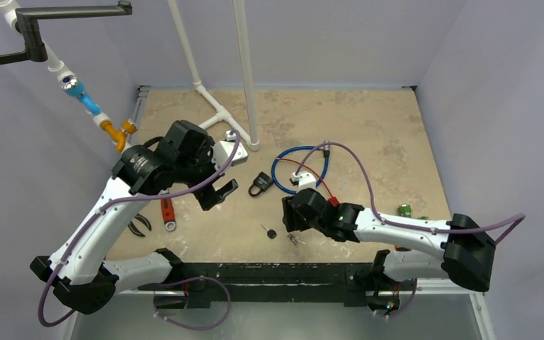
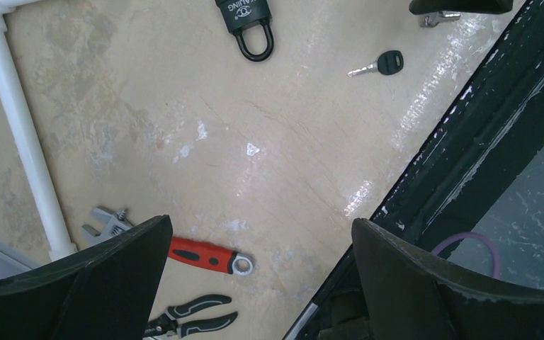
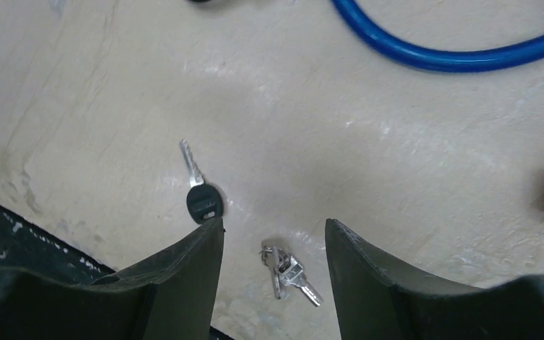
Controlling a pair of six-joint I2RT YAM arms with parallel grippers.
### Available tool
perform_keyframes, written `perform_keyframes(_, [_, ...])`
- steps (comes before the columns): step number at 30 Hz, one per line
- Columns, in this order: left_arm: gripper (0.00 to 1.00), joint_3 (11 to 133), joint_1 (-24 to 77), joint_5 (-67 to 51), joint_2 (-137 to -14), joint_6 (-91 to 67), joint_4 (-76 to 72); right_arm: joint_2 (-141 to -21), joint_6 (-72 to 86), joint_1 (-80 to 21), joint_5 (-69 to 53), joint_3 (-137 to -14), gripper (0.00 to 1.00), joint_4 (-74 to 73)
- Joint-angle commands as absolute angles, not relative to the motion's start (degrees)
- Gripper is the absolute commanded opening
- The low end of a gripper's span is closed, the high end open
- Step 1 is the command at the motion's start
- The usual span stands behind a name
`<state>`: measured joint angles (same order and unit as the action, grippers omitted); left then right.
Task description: Unlock with the key
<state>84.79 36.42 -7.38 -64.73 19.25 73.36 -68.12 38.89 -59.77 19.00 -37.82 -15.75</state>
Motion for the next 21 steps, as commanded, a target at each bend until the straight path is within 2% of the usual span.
perform_keyframes(1, [1.0, 83.4, 36.1, -7.7, -63.2, 20.3, 72.2, -71.3, 34.5, -63.9, 16.4, -39.6, 0.54, -12.9])
perform_keyframes(9, [1.0, 82.5, 36.1, -7.1, -61.9, 20.7, 72.6, -81.3, 33.1, -69.4, 19.1, -44.0, 0.49, -15.7])
perform_keyframes(15, [1.0, 82.9, 35.9, -7.2, -60.9, 21.4, 73.0, -83.1, 33.7, -70.8, 21.6, -45.0, 0.46, -18.0])
perform_keyframes(21, [1.0, 83.7, 35.8, -7.8, -60.1, 22.2, 73.4, -82.2, 36.1, -71.5, 24.8, -45.2, 0.54, -20.9])
